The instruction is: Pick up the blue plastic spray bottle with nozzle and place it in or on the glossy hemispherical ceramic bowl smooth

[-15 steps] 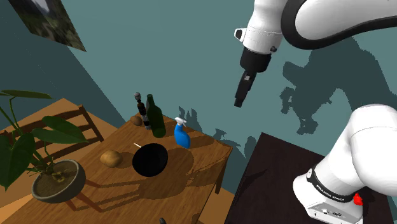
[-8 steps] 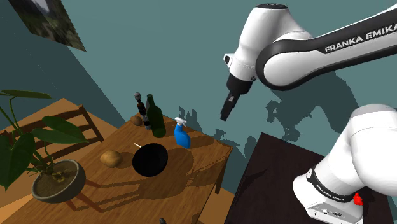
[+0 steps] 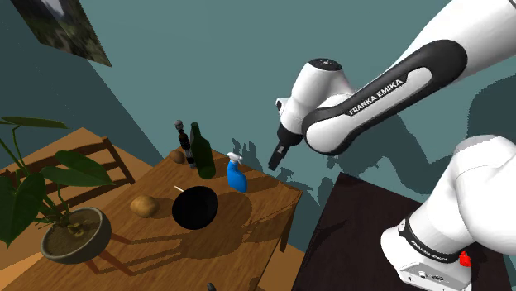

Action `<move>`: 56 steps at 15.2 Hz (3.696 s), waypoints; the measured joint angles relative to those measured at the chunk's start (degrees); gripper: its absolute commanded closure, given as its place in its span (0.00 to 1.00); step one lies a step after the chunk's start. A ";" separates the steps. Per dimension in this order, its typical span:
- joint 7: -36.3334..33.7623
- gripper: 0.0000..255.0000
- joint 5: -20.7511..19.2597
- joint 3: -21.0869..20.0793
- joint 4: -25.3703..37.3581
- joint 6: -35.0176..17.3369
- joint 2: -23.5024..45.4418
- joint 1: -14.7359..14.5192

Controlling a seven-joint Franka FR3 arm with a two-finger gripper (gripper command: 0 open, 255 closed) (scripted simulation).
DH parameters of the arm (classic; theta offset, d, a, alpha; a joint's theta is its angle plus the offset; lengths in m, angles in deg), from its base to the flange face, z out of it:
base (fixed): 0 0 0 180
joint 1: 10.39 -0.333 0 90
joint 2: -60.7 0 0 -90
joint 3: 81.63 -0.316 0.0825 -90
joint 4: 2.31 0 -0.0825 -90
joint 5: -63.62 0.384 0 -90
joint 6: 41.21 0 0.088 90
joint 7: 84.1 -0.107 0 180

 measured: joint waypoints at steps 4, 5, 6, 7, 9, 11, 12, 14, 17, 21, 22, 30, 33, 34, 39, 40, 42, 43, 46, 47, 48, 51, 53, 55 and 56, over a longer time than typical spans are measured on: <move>4.76 0.00 6.19 0.63 2.55 -11.21 11.18 -1.96; 6.96 0.00 8.89 0.14 3.66 -13.25 13.68 -1.91; 10.32 0.00 12.79 -1.17 5.03 -15.79 16.94 -1.24; 13.21 0.00 16.23 -2.97 6.65 -17.83 19.87 0.04; 18.52 0.00 22.18 -8.69 9.35 -22.61 25.79 4.61; 21.50 0.00 24.06 -13.56 11.96 -26.60 30.77 9.73; 21.96 0.00 24.06 -14.65 13.48 -28.12 33.07 10.91; 22.28 0.00 23.58 -15.91 17.69 -31.54 39.15 12.03; 22.68 0.00 21.97 -17.21 23.41 -35.63 46.95 13.85; 22.95 0.00 20.28 -17.13 30.63 -38.46 55.18 14.22; 23.02 0.00 19.92 -17.18 31.57 -38.85 56.45 14.43; 23.08 0.00 19.43 -16.22 36.86 -39.15 61.83 13.30; 23.08 0.00 19.42 -16.20 36.93 -39.14 61.89 13.28; 23.08 0.00 19.42 -16.20 36.93 -39.14 61.90 13.28; 23.08 1.00 19.42 -16.20 36.93 -39.15 61.88 13.28; 23.08 1.00 19.42 -16.21 36.93 -39.15 61.88 13.28; 23.08 1.00 19.41 -16.21 36.93 -39.15 61.88 13.29; 23.09 1.00 19.41 -16.21 36.92 -39.15 61.88 13.29; 23.07 1.00 19.52 -16.17 36.69 -39.00 61.51 13.23; 23.05 1.00 19.74 -16.08 36.20 -38.70 60.72 13.10; 23.01 1.00 19.98 -15.93 35.91 -38.36 60.05 12.88; 22.92 1.00 20.77 -15.44 34.53 -37.06 57.35 12.25; 22.96 1.00 21.04 -15.20 33.73 -36.21 55.74 12.19; 22.83 1.00 21.64 -14.68 32.89 -35.30 53.97 11.49; 22.82 1.00 21.89 -14.37 32.46 -34.64 52.91 11.21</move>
